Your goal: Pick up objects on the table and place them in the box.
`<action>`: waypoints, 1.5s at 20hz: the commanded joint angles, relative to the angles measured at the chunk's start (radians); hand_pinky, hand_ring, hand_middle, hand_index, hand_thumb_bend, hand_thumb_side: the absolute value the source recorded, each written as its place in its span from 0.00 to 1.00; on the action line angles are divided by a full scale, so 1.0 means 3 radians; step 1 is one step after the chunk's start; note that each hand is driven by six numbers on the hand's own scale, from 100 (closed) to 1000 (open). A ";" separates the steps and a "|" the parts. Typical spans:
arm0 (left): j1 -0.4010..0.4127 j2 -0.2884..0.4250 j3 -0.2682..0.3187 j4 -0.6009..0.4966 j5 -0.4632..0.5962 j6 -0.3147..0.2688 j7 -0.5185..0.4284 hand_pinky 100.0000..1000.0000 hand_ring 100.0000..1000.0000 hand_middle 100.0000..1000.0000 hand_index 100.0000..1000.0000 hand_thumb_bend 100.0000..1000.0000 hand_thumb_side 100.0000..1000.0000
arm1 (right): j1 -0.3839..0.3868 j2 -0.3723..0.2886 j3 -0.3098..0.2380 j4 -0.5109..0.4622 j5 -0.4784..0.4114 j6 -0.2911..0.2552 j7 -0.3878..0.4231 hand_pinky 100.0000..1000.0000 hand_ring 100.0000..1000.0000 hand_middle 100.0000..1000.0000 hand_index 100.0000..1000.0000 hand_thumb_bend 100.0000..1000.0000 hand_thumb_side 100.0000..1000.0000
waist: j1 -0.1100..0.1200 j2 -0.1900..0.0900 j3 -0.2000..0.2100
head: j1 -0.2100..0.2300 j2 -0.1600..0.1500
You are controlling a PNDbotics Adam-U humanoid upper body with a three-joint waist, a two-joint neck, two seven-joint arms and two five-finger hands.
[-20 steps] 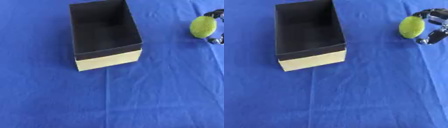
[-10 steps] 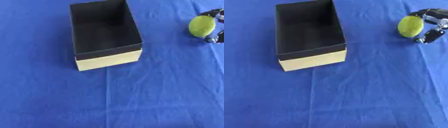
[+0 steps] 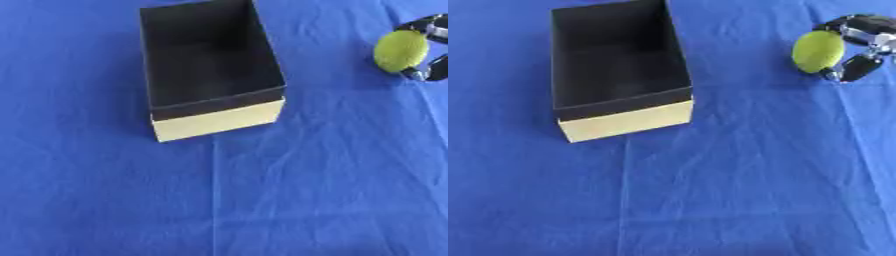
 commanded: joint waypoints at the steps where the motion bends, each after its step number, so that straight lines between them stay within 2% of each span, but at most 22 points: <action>1: -0.0026 0.0032 0.0002 -0.0050 0.0009 -0.0003 -0.0005 0.43 0.63 0.58 0.63 0.91 0.73 | -0.0060 -0.0096 -0.0015 -0.0020 0.0006 0.0018 0.0003 0.79 0.76 0.69 0.89 0.17 0.00 | 0.0021 -0.0283 0.0001 | 0.0002 -0.0018; 5: -0.0027 0.0028 0.0003 -0.0050 0.0009 -0.0003 -0.0005 0.43 0.63 0.58 0.63 0.91 0.73 | -0.0064 -0.0066 -0.0001 -0.0037 0.0088 0.0065 -0.0151 0.77 0.72 0.66 0.83 0.19 0.00 | 0.0018 -0.0281 0.0005 | 0.0008 -0.0019; 7: -0.0028 0.0028 0.0004 -0.0050 0.0010 -0.0004 -0.0004 0.43 0.63 0.58 0.63 0.90 0.73 | -0.0062 -0.0049 0.0000 -0.0055 0.0080 0.0087 -0.0256 0.74 0.69 0.66 0.81 0.16 0.00 | 0.0018 -0.0281 0.0006 | 0.0013 -0.0018; 12: -0.0032 0.0029 0.0004 -0.0050 0.0010 -0.0005 -0.0004 0.43 0.63 0.58 0.63 0.90 0.73 | -0.0028 -0.0034 0.0014 -0.0106 -0.0085 0.0098 -0.0502 0.63 0.60 0.60 0.77 0.00 0.00 | 0.0016 -0.0281 0.0007 | 0.0021 -0.0012; 16: -0.0036 0.0030 0.0004 -0.0050 0.0008 -0.0007 -0.0003 0.43 0.63 0.58 0.63 0.90 0.73 | 0.0011 -0.0056 -0.0001 -0.0229 -0.0232 0.0091 -0.0694 0.58 0.53 0.56 0.72 0.00 0.00 | 0.0015 -0.0284 0.0005 | 0.0026 -0.0018; 22: -0.0040 0.0032 0.0008 -0.0050 0.0006 -0.0010 0.0001 0.43 0.63 0.58 0.63 0.90 0.73 | 0.0088 -0.0092 0.0005 -0.0443 -0.0373 -0.0023 -0.1025 0.58 0.52 0.54 0.71 0.00 0.00 | 0.0013 -0.0288 0.0002 | 0.0028 -0.0021; 30: -0.0034 0.0037 0.0009 -0.0050 0.0005 -0.0008 0.0002 0.43 0.63 0.58 0.63 0.90 0.73 | 0.0004 -0.0114 -0.0053 -0.1045 -0.0450 -0.0023 -0.1150 0.58 0.51 0.54 0.70 0.00 0.00 | 0.0011 -0.0294 0.0002 | 0.0030 -0.0005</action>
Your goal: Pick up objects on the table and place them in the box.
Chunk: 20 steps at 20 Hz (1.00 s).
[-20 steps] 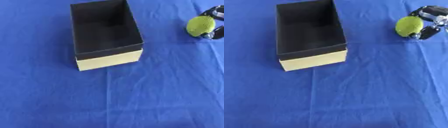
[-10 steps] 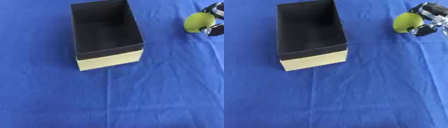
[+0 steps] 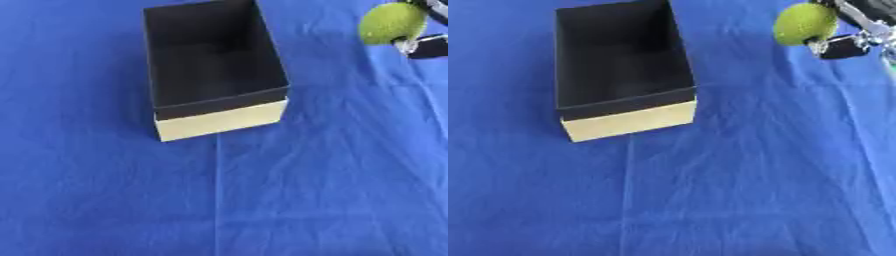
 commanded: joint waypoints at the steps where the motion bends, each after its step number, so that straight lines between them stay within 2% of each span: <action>1: -0.0030 0.0038 0.0008 -0.0050 0.0006 -0.0008 0.0001 0.43 0.63 0.58 0.63 0.90 0.73 | -0.0124 -0.0168 -0.0062 -0.0332 -0.0076 0.0030 -0.0014 0.57 0.51 0.53 0.70 0.00 0.00 | 0.0010 -0.0296 -0.0001 | -0.0005 -0.0003; 5: -0.0031 0.0042 -0.0001 -0.0050 0.0007 -0.0013 -0.0007 0.43 0.63 0.58 0.63 0.90 0.73 | -0.0369 -0.0103 0.0074 -0.0663 -0.0102 0.0050 0.0153 0.54 0.49 0.53 0.69 0.00 0.00 | -0.0001 -0.0313 0.0008 | -0.0031 0.0012; 9: -0.0029 0.0034 -0.0012 -0.0050 0.0013 -0.0017 -0.0018 0.43 0.63 0.58 0.63 0.90 0.73 | -0.0733 0.0199 0.0291 -0.0801 -0.0022 0.0036 0.0377 0.55 0.49 0.52 0.69 0.00 0.00 | -0.0007 -0.0323 0.0029 | -0.0031 0.0017; 14: -0.0032 0.0024 -0.0019 -0.0050 0.0022 -0.0023 -0.0023 0.43 0.63 0.58 0.63 0.90 0.73 | -0.1047 0.0591 0.0484 -0.0781 0.0008 -0.0026 0.0611 0.58 0.50 0.53 0.69 0.00 0.00 | -0.0021 -0.0317 0.0061 | -0.0036 0.0020; 20: -0.0050 0.0008 -0.0029 -0.0050 0.0031 -0.0033 -0.0031 0.43 0.63 0.58 0.63 0.89 0.73 | -0.1230 0.0936 0.0606 -0.0614 0.0017 -0.0130 0.0832 0.62 0.52 0.53 0.70 0.00 0.00 | -0.0040 -0.0314 0.0102 | -0.0046 0.0003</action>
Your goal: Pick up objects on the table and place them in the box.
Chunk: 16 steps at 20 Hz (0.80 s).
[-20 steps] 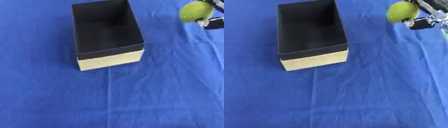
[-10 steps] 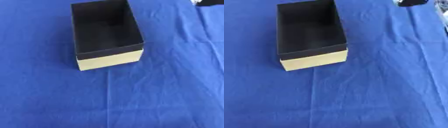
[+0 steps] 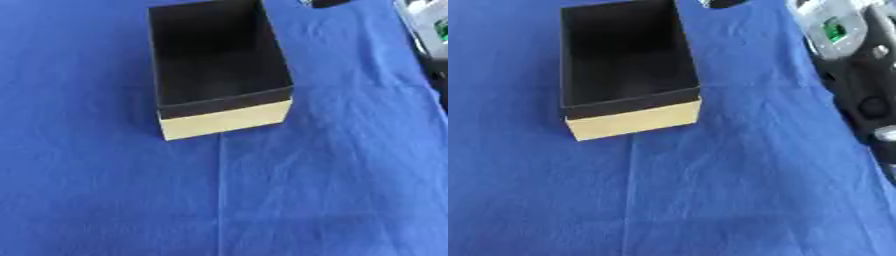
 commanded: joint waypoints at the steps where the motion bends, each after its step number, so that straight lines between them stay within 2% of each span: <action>1: -0.0035 0.0035 -0.0006 -0.0050 0.0018 -0.0014 -0.0010 0.43 0.63 0.58 0.63 0.89 0.73 | -0.0118 0.0090 0.0019 0.0062 0.0017 -0.0057 0.0098 0.63 0.53 0.53 0.71 0.00 0.00 | -0.0036 -0.0316 0.0018 | -0.0022 -0.0004; 10: -0.0064 0.0025 -0.0015 -0.0050 0.0022 -0.0030 -0.0020 0.44 0.63 0.58 0.63 0.89 0.73 | -0.0176 0.0289 0.0153 0.0299 0.0038 -0.0236 0.0352 0.67 0.54 0.54 0.71 0.00 0.00 | -0.0048 -0.0337 0.0062 | -0.0056 -0.0019; 16: -0.0067 0.0020 -0.0019 -0.0050 0.0024 -0.0033 -0.0027 0.44 0.63 0.58 0.63 0.89 0.73 | -0.0222 0.0393 0.0195 0.0518 0.0213 -0.0256 0.0467 0.68 0.56 0.55 0.72 0.00 0.00 | -0.0051 -0.0344 0.0074 | -0.0067 -0.0026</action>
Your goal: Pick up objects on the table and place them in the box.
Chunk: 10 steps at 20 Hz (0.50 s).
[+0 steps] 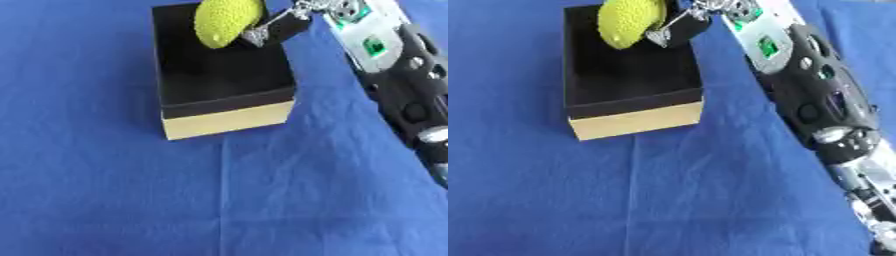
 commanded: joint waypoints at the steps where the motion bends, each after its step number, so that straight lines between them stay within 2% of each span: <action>1: -0.0031 0.0036 -0.0001 -0.0050 0.0020 -0.0009 -0.0005 0.44 0.63 0.58 0.63 0.89 0.73 | -0.0098 0.0002 0.0001 0.0083 0.0123 -0.0008 0.0066 0.69 0.57 0.56 0.73 0.00 0.00 | -0.0037 -0.0344 0.0008 | -0.0016 -0.0022; 5: -0.0031 0.0033 -0.0003 -0.0050 0.0022 -0.0009 -0.0007 0.44 0.63 0.58 0.63 0.89 0.73 | -0.0105 0.0044 0.0046 0.0175 0.0256 -0.0061 0.0185 0.74 0.62 0.61 0.77 0.09 0.00 | -0.0042 -0.0340 0.0011 | -0.0018 -0.0017; 7: -0.0030 0.0032 -0.0002 -0.0050 0.0022 -0.0008 -0.0007 0.44 0.63 0.58 0.63 0.89 0.73 | -0.0106 0.0056 0.0057 0.0184 0.0305 -0.0127 0.0233 0.79 0.72 0.71 0.82 0.20 0.00 | -0.0044 -0.0338 0.0011 | -0.0017 -0.0014; 10: -0.0028 0.0030 -0.0001 -0.0050 0.0022 -0.0006 -0.0007 0.44 0.63 0.58 0.63 0.89 0.73 | -0.0107 0.0067 0.0048 0.0191 0.0397 -0.0218 0.0284 0.83 0.78 0.78 0.87 0.25 0.00 | -0.0047 -0.0336 0.0008 | -0.0015 -0.0011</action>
